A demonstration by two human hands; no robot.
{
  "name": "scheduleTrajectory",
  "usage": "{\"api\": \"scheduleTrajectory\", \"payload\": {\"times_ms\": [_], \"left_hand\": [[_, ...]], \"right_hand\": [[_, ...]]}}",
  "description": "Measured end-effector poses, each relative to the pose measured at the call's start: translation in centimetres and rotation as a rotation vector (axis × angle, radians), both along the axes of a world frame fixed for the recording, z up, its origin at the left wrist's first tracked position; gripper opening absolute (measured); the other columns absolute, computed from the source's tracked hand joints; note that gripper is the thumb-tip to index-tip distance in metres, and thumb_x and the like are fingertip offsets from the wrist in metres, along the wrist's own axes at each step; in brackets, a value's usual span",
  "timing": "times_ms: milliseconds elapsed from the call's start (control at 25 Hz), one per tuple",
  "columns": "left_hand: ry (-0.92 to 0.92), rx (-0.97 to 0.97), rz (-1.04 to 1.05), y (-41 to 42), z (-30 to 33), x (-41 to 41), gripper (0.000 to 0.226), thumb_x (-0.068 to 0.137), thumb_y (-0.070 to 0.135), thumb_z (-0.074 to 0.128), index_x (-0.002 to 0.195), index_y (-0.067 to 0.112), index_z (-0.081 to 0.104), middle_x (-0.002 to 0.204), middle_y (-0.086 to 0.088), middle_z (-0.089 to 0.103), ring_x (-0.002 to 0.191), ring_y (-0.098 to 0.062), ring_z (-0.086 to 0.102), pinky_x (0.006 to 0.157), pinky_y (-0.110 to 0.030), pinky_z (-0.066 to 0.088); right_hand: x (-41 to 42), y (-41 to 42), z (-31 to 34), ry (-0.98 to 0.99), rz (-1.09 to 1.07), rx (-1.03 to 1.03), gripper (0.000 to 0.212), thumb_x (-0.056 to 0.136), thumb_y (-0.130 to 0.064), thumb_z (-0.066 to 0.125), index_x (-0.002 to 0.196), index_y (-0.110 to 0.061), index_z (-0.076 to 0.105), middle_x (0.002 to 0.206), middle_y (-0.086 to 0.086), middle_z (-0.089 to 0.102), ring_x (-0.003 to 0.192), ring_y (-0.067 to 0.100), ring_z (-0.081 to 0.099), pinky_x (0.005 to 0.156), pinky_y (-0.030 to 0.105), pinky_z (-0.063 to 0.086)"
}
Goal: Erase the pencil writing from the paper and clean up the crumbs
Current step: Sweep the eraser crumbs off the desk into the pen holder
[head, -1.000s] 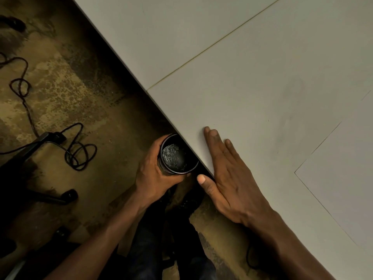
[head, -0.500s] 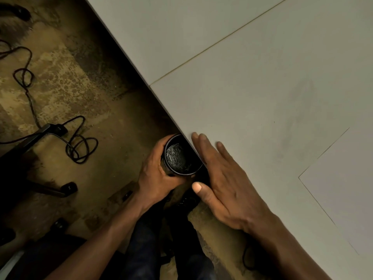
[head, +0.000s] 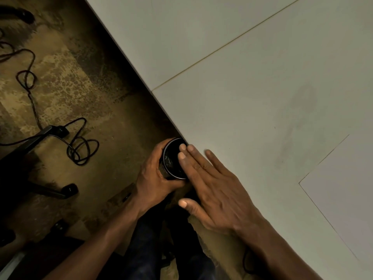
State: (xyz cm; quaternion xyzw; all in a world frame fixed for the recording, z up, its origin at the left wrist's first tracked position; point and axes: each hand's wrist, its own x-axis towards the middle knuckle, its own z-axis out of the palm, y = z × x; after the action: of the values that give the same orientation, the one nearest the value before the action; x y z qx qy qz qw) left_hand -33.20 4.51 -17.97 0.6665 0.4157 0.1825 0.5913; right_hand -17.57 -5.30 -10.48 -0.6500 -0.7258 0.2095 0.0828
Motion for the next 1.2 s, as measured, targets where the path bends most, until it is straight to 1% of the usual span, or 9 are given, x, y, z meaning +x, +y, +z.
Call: {"api": "scheduleTrajectory", "payload": {"times_ms": [200, 320, 440, 560, 640, 760, 880, 1080, 1200], "left_hand": [[0.000, -0.023, -0.008, -0.1, -0.5, -0.4, 0.087, 0.058, 0.044, 0.084, 0.135, 0.048, 0.043, 0.128, 0.041, 0.056, 0.123, 0.009, 0.056, 0.098, -0.011, 0.048], [0.007, -0.032, 0.001, -0.2, -0.7, -0.5, 0.091, 0.056, 0.046, 0.087, 0.136, 0.050, 0.043, 0.132, 0.034, 0.057, 0.125, 0.004, 0.057, 0.099, -0.015, 0.050], [0.013, -0.017, -0.009, -0.3, -0.7, -0.4, 0.092, 0.056, 0.048, 0.087, 0.137, 0.048, 0.043, 0.132, 0.034, 0.057, 0.126, 0.006, 0.056, 0.098, -0.013, 0.050], [0.020, -0.002, -0.005, -0.3, -0.7, -0.3, 0.100, 0.052, 0.041, 0.096, 0.138, 0.037, 0.045, 0.134, 0.026, 0.055, 0.125, 0.010, 0.054, 0.098, -0.010, 0.048], [0.049, 0.031, -0.010, -0.4, -0.9, -0.2, 0.106, 0.048, 0.025, 0.104, 0.138, 0.029, 0.047, 0.131, 0.028, 0.053, 0.122, 0.019, 0.051, 0.097, -0.004, 0.044], [0.041, 0.039, -0.023, -0.2, -1.4, -0.1, 0.105, 0.048, 0.024, 0.103, 0.136, 0.032, 0.048, 0.128, 0.035, 0.054, 0.122, 0.018, 0.051, 0.097, -0.003, 0.043], [0.029, -0.025, -0.013, 0.4, -1.4, -0.2, 0.101, 0.047, 0.050, 0.094, 0.136, 0.045, 0.046, 0.130, 0.040, 0.054, 0.125, 0.009, 0.054, 0.099, -0.010, 0.047], [-0.019, -0.040, -0.049, 1.2, 0.1, 0.1, 0.074, 0.068, 0.051, 0.074, 0.135, 0.046, 0.042, 0.132, 0.048, 0.049, 0.125, 0.016, 0.051, 0.100, -0.006, 0.043], [-0.012, -0.065, -0.032, 1.6, 0.2, -0.4, 0.080, 0.063, 0.058, 0.081, 0.135, 0.052, 0.046, 0.131, 0.042, 0.054, 0.124, 0.012, 0.055, 0.099, -0.010, 0.047]], "right_hand": [[-0.4, 0.1, -1.8, -0.039, 0.030, 0.192, 0.052, 0.101, -0.022, 0.046, 0.148, -0.002, 0.035, 0.153, 0.013, 0.038, 0.145, 0.022, 0.031, 0.123, 0.037, 0.019], [-0.4, 0.8, -2.1, 0.026, -0.128, 0.434, 0.031, 0.094, -0.005, 0.060, 0.124, 0.005, 0.063, 0.122, 0.016, 0.068, 0.115, 0.025, 0.065, 0.109, 0.037, 0.044], [-0.2, 2.4, -1.3, 0.075, -0.309, 0.591, 0.022, 0.088, -0.013, 0.075, 0.101, 0.004, 0.074, 0.099, 0.014, 0.076, 0.091, 0.023, 0.074, 0.093, 0.039, 0.056], [0.2, 1.2, 0.0, 0.121, -0.470, 0.550, 0.037, 0.095, -0.022, 0.061, 0.119, 0.006, 0.064, 0.126, 0.020, 0.064, 0.121, 0.028, 0.061, 0.106, 0.044, 0.046], [0.3, -1.5, 0.4, 0.017, -0.688, 0.277, 0.059, 0.099, -0.036, 0.045, 0.144, 0.002, 0.038, 0.153, 0.019, 0.035, 0.145, 0.029, 0.031, 0.118, 0.047, 0.028], [-1.0, -4.0, 0.0, -0.191, -0.863, -0.094, 0.083, 0.099, -0.061, 0.017, 0.154, 0.001, 0.009, 0.163, 0.017, -0.001, 0.152, 0.028, -0.002, 0.121, 0.051, 0.013], [-2.8, -1.9, -0.6, -0.241, -0.703, -0.129, 0.090, 0.096, -0.066, 0.022, 0.153, 0.002, 0.012, 0.162, 0.020, 0.000, 0.151, 0.031, -0.002, 0.123, 0.046, 0.008], [-5.1, 2.9, -0.7, -0.157, -0.458, -0.043, 0.081, 0.098, -0.059, 0.036, 0.154, -0.003, 0.016, 0.164, 0.013, 0.005, 0.152, 0.023, -0.001, 0.123, 0.045, 0.015], [-4.4, 2.6, 0.6, 0.057, -0.410, -0.019, 0.074, 0.100, -0.051, 0.036, 0.155, -0.007, 0.014, 0.164, 0.008, 0.002, 0.152, 0.018, -0.002, 0.123, 0.043, 0.013]]}}
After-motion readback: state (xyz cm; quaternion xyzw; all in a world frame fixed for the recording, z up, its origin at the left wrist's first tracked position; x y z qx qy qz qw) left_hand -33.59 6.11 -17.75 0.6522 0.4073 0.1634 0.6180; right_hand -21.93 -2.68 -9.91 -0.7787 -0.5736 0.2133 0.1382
